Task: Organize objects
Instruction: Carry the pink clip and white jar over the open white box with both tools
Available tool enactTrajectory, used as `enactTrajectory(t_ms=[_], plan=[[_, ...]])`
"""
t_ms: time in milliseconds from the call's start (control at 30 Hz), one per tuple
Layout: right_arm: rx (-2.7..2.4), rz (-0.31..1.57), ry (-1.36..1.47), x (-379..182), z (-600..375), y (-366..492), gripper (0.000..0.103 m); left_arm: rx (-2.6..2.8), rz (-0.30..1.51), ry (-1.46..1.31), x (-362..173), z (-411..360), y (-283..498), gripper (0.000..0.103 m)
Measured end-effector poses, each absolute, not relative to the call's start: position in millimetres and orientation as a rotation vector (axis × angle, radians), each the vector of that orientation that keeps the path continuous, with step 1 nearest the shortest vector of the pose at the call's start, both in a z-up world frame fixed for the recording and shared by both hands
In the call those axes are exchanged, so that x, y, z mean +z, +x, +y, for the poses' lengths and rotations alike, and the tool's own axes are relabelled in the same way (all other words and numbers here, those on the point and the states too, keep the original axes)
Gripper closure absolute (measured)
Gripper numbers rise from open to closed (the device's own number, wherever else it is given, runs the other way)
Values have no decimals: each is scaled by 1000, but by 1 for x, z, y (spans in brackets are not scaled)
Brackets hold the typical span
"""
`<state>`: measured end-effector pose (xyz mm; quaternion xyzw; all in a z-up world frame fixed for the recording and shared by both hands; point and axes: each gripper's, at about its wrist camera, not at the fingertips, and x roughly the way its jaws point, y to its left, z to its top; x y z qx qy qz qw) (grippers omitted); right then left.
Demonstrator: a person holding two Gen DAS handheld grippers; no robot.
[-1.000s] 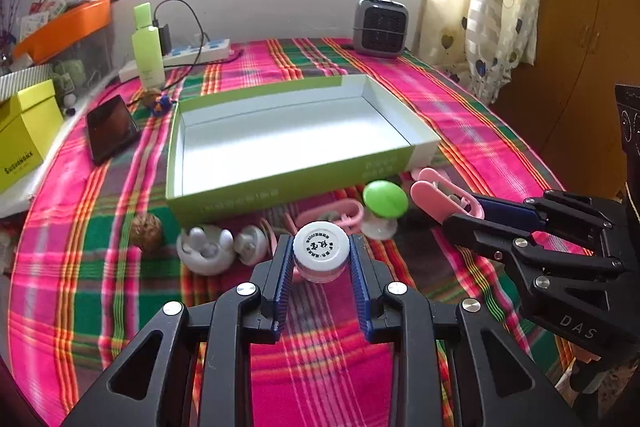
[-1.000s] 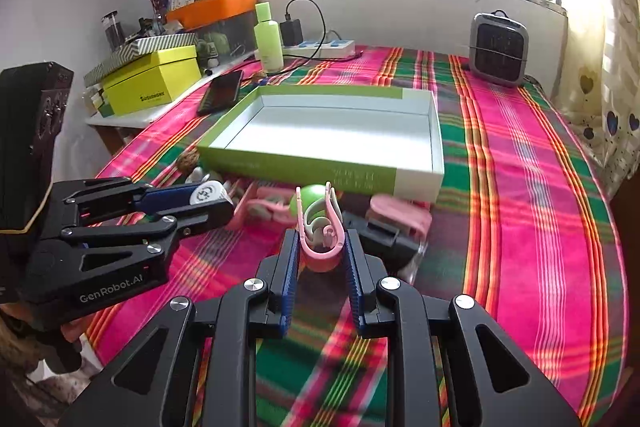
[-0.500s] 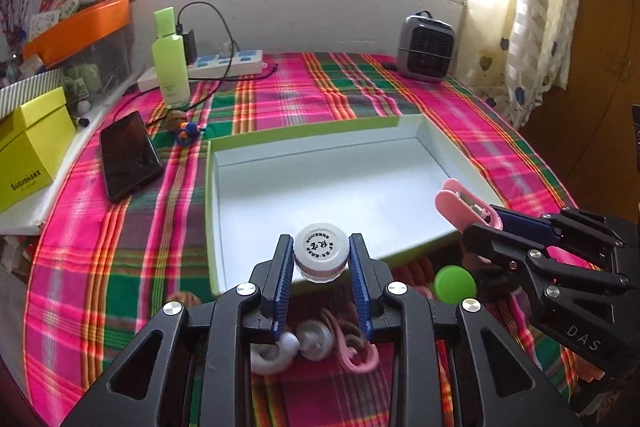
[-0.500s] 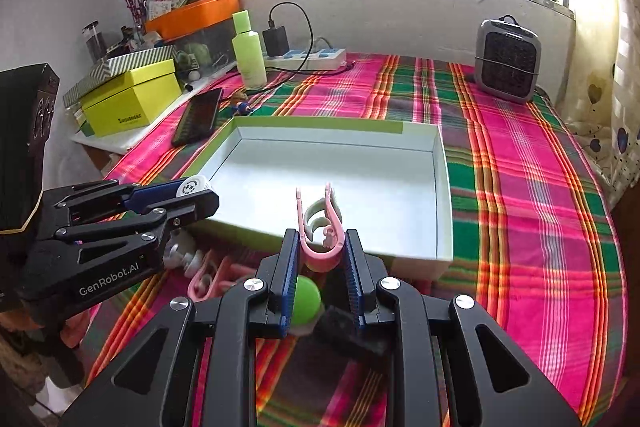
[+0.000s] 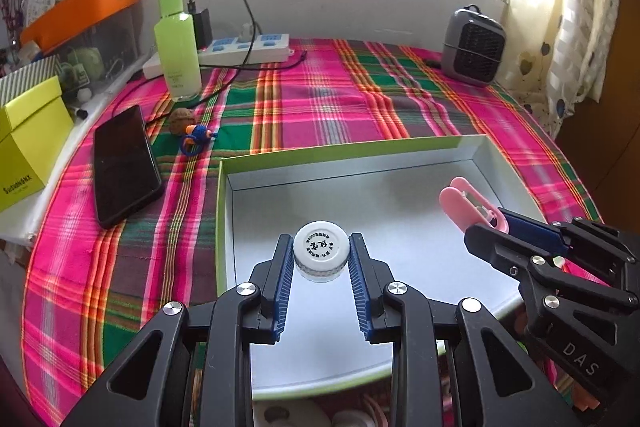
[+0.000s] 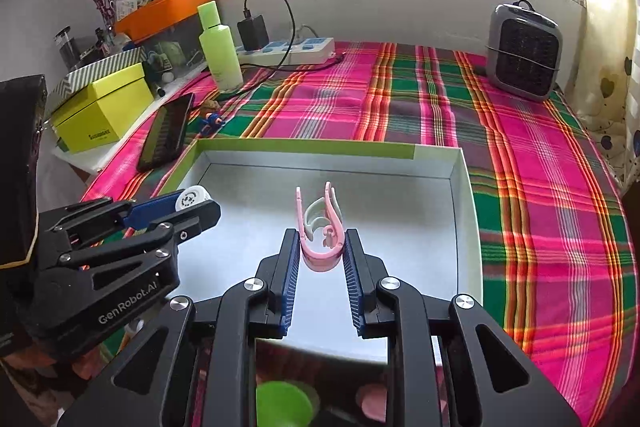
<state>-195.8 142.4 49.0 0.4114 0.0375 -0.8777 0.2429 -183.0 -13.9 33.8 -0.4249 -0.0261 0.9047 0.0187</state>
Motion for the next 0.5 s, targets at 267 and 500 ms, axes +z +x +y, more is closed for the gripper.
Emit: enactTrajectory(t_ms=[267,500], plan=[[-2411,115,1177,39,135,-219,80,2812,-95,-1380,24,-19,-203,77],[-2419,130,1215,31,131,-230,80,2805,-86,-1419,15,-19,-213,77]])
